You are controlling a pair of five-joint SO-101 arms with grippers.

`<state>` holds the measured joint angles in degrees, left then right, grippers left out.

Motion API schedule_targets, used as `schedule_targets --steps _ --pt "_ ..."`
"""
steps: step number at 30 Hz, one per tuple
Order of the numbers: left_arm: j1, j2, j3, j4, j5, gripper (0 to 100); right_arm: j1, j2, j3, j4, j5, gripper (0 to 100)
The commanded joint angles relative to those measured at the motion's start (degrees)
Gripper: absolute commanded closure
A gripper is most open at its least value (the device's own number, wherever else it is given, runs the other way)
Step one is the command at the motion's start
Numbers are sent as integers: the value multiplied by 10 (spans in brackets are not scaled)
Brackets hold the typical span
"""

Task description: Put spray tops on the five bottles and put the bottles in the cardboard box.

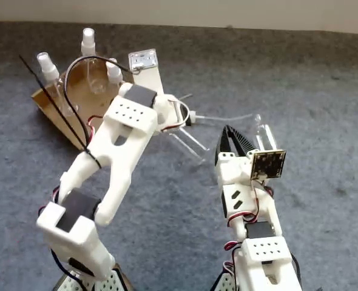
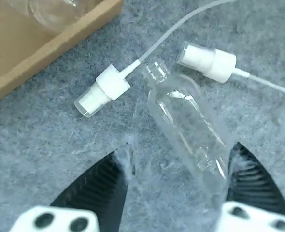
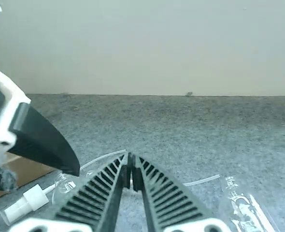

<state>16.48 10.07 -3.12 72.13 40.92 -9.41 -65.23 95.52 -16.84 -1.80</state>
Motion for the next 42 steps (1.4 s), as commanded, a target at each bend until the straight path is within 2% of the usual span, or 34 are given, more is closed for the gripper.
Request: schedule_targets --steps 1,11,19,27,42 --pt "9 35 -66 5 78 733 7 -6 74 2 2 995" --pt "41 95 -72 -5 201 732 7 -6 74 2 2 995" --pt "39 98 -73 -57 236 732 -5 -3 74 3 5 995" --pt "27 182 -80 -84 240 732 -5 -3 74 3 5 995" --pt "16 216 -106 -79 240 749 -5 -4 74 3 5 995"
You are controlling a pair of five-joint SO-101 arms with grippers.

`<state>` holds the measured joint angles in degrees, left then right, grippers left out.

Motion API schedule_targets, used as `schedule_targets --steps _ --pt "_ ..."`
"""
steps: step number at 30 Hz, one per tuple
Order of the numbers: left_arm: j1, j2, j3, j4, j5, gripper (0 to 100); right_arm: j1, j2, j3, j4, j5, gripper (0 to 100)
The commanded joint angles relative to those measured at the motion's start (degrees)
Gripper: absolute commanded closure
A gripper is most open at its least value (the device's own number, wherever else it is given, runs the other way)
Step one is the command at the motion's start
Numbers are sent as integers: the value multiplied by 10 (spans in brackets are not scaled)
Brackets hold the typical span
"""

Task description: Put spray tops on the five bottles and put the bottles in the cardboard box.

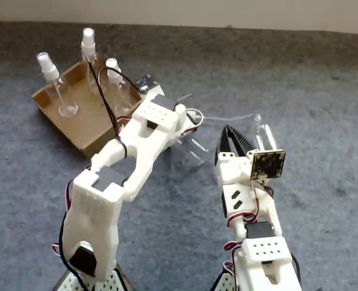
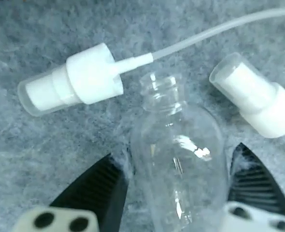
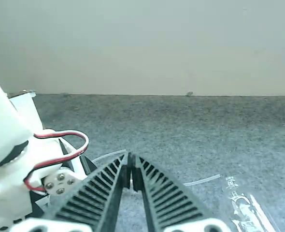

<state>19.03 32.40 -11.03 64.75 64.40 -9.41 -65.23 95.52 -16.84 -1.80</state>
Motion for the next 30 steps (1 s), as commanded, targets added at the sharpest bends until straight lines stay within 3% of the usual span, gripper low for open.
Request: schedule_targets --steps 1,6,12,17,23,30 --pt "-9 -7 -27 -4 5 771 -5 -4 74 3 5 995" --pt "-8 -11 -31 35 5 991 -5 -3 74 3 5 995" --pt "-11 -11 -27 59 4 936 -5 -3 74 3 5 995" --pt "-7 -27 -82 178 -20 937 -5 -3 74 3 5 995" --pt "-13 -53 -174 315 -225 934 -5 -3 74 3 5 995" --pt "-23 -58 -197 351 -482 937 -5 -2 74 3 5 995"
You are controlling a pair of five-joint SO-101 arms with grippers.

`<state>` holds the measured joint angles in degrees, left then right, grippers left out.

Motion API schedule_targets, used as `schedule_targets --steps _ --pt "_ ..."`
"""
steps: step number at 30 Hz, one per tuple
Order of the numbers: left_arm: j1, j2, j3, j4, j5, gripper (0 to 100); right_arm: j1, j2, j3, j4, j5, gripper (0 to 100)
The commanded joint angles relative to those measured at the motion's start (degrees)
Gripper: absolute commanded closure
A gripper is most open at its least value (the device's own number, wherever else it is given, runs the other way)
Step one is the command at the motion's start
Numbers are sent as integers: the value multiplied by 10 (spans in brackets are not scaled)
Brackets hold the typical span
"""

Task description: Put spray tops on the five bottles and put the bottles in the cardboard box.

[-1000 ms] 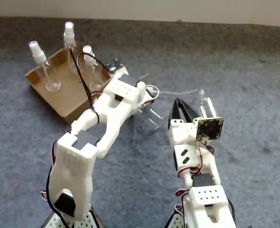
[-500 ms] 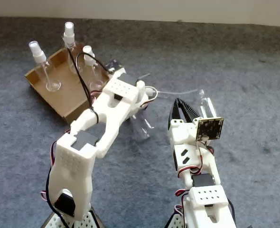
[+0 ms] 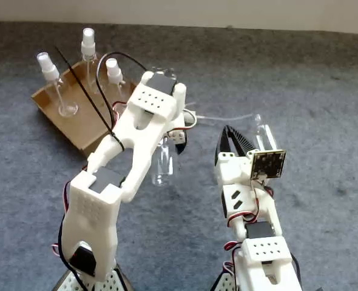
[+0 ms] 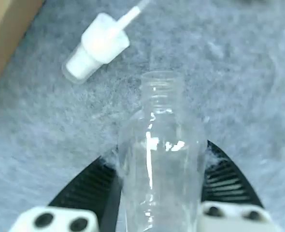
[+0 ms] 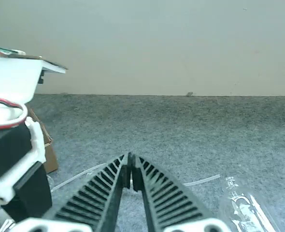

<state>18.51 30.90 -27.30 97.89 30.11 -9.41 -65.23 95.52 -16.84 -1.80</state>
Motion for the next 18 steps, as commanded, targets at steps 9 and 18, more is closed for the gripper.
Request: schedule_targets --steps 9,18 --pt "-52 -170 -24 22 -251 937 -5 -2 74 3 5 995" --pt "-42 -305 155 18 -252 934 -5 -2 74 3 5 995"
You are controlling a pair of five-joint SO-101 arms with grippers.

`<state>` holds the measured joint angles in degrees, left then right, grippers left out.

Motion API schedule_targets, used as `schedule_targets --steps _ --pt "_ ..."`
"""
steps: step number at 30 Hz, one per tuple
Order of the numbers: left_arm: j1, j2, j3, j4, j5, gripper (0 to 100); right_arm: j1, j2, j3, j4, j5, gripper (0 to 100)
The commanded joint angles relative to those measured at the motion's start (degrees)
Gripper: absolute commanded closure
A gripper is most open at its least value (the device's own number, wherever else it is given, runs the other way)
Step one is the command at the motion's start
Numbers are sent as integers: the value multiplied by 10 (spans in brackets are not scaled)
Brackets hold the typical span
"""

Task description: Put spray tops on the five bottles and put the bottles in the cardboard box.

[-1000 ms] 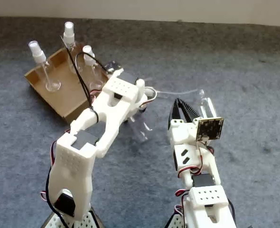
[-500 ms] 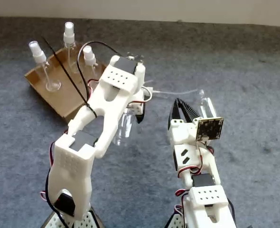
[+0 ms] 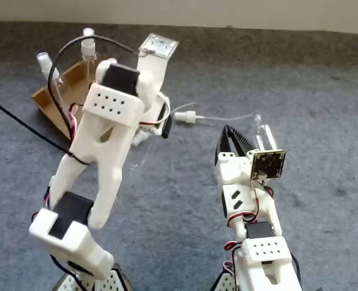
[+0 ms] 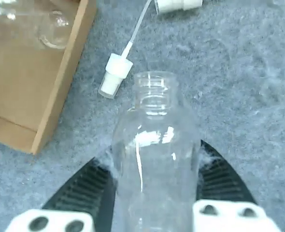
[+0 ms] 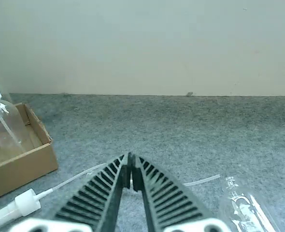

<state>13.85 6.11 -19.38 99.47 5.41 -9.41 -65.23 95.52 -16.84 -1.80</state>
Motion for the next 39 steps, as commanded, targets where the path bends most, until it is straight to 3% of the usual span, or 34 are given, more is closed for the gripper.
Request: schedule_targets --steps 1,5,11,20,27,39 --pt "5 -59 97 1 -5 934 -5 -2 74 3 5 995" --pt "-5 -58 170 -37 -7 934 -5 -2 74 3 5 995" --pt "-45 -58 289 -162 -120 934 -5 -2 74 3 5 995" --pt "-80 -58 413 -274 -124 931 -5 -2 74 3 5 995" --pt "-83 -63 456 -292 -124 761 -5 -2 74 3 5 995" --pt "-79 -58 454 -293 -124 758 -5 -2 74 3 5 995"
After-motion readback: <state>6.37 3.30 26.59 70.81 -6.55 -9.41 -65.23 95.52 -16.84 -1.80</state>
